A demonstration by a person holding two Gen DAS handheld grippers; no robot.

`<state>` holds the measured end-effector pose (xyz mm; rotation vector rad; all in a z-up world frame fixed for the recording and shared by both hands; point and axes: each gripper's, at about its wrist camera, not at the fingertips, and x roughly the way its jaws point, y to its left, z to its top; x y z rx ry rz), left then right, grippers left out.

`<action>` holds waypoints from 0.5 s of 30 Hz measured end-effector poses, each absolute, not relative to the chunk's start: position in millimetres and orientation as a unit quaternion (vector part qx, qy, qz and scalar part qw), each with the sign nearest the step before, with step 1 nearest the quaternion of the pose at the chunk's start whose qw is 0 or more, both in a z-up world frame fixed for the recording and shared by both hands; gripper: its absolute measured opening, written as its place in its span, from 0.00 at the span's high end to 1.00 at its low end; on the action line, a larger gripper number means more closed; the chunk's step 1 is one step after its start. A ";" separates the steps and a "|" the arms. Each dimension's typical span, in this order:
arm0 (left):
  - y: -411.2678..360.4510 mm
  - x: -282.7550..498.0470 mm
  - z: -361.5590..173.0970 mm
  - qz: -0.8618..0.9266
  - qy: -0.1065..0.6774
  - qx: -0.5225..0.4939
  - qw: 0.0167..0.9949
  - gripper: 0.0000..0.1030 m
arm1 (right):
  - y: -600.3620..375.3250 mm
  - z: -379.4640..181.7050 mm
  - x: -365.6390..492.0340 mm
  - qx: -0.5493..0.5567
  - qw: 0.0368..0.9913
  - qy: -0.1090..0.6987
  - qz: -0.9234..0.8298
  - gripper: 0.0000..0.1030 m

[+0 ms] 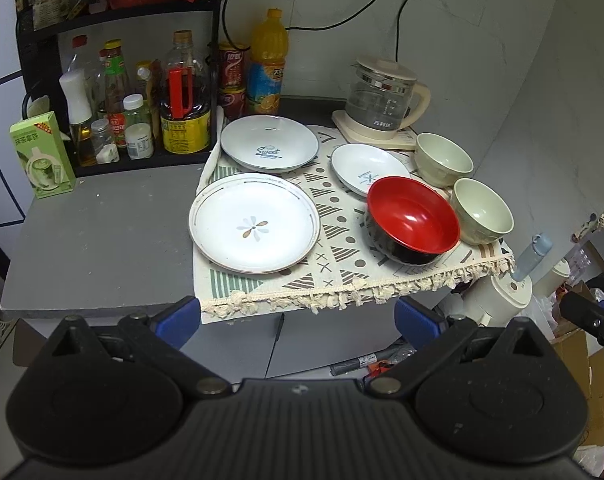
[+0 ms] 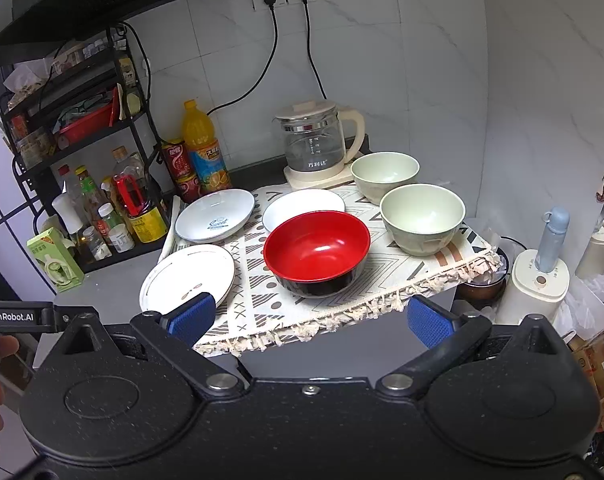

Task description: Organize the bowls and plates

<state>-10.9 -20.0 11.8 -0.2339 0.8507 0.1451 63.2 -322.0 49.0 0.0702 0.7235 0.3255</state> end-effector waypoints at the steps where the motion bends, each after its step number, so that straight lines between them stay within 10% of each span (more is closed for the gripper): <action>1: -19.2 -11.5 11.2 0.072 0.412 -0.114 0.901 0.01 | -322.6 48.8 62.9 0.035 0.922 0.353 0.158 0.00; 15: -25.0 -11.9 14.5 0.069 0.411 -0.113 0.902 0.01 | -317.1 56.0 62.2 0.001 0.928 0.335 0.165 0.00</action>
